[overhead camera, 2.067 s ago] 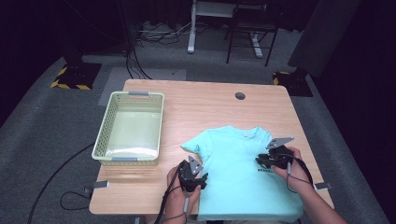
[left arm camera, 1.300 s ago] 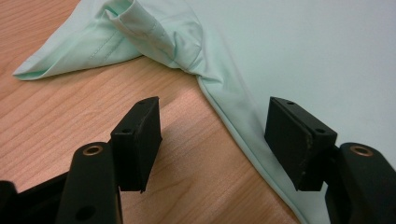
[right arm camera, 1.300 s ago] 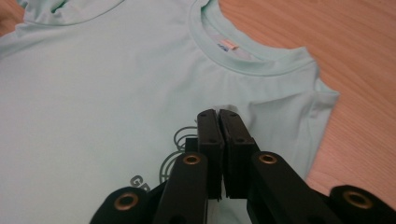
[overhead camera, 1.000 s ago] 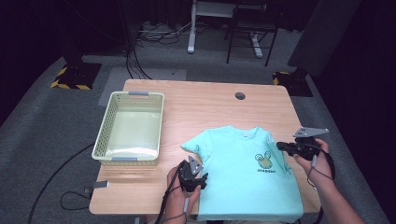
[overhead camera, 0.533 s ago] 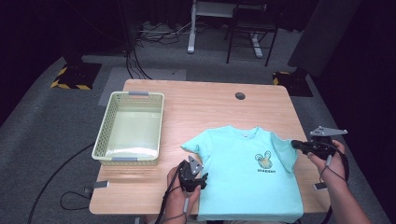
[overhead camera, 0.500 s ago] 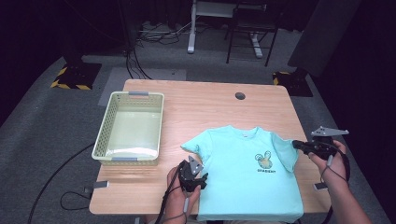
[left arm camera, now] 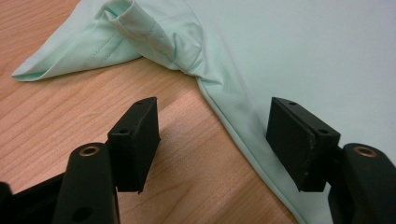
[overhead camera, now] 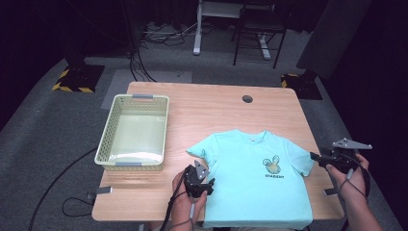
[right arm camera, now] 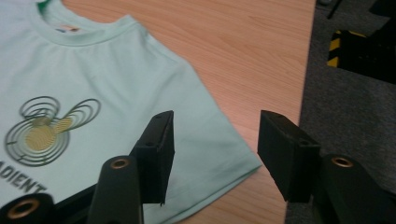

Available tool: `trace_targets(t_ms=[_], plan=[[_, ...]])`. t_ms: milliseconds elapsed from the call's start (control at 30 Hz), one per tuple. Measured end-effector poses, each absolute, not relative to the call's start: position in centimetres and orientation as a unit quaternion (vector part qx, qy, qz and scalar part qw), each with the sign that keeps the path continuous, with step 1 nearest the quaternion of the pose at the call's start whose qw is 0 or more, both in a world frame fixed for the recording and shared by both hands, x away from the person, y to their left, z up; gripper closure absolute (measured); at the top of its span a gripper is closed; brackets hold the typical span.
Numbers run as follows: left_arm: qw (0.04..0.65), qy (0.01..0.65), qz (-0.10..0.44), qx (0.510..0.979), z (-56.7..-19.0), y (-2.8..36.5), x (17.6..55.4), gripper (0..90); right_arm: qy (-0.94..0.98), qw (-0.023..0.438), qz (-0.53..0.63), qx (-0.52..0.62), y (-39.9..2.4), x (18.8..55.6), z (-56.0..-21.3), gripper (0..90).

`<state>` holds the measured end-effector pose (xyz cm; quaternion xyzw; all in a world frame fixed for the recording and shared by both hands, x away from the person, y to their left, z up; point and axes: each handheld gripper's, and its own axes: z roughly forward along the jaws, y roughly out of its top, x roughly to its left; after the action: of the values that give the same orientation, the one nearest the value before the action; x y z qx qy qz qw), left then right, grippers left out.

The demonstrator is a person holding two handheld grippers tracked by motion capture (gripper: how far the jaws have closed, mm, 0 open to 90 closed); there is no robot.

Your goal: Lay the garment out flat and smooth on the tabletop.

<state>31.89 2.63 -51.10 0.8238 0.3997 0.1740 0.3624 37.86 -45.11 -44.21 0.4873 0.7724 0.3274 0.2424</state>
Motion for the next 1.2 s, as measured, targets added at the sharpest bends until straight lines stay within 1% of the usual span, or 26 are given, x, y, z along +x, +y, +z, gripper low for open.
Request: trace_targets(t_ms=[133, 167, 233, 400, 500, 633, 833, 933, 1033, 1067, 1100, 1200], plan=[[0.36, 0.396, 0.181, 0.825, -51.1, 2.5, 31.8, 33.0, 0.784, 0.234, 0.343, 0.462, -44.1, 37.1, -43.9, 39.7], [0.361, 0.396, 0.18, 0.825, -51.1, 2.4, 31.8, 31.0, 0.787, 0.23, 0.345, 0.456, -43.8, 36.8, -43.8, 38.4], [0.37, 0.393, 0.171, 0.824, -50.8, 2.1, 31.6, 31.0, 0.793, 0.223, 0.352, 0.444, -43.3, 36.3, -43.6, 37.3], [0.382, 0.379, 0.168, 0.826, -49.6, 1.6, 30.8, 29.2, 0.792, 0.205, 0.37, 0.44, -42.6, 35.0, -43.8, 34.5], [0.383, 0.368, 0.165, 0.831, -49.4, 0.9, 30.3, 28.3, 0.805, 0.196, 0.367, 0.423, -42.0, 34.2, -44.2, 30.4], [0.374, 0.356, 0.161, 0.841, -49.9, -0.1, 30.1, 29.2, 0.822, 0.184, 0.357, 0.403, -41.3, 33.5, -45.3, 27.0], [0.364, 0.34, 0.146, 0.855, -50.8, -1.5, 30.3, 30.2, 0.842, 0.158, 0.346, 0.383, -40.0, 32.7, -47.7, 25.9], [0.372, 0.338, 0.145, 0.852, -51.1, -1.8, 30.4, 29.9, 0.847, 0.15, 0.345, 0.376, -39.5, 32.6, -48.8, 24.9], [0.374, 0.341, 0.146, 0.85, -51.1, -1.6, 30.7, 31.5, 0.851, 0.147, 0.339, 0.374, -39.4, 32.9, -49.9, 24.8], [0.374, 0.343, 0.146, 0.85, -51.1, -1.6, 30.8, 31.8, 0.853, 0.148, 0.334, 0.372, -39.3, 33.0, -50.3, 22.7], [0.374, 0.342, 0.146, 0.85, -51.1, -1.6, 30.8, 31.9, 0.848, 0.157, 0.345, 0.371, -39.3, 33.1, -50.5, 21.4], [0.373, 0.342, 0.147, 0.85, -51.1, -1.4, 31.2, 31.9, 0.838, 0.166, 0.364, 0.371, -39.5, 33.5, -50.9, 21.4]])
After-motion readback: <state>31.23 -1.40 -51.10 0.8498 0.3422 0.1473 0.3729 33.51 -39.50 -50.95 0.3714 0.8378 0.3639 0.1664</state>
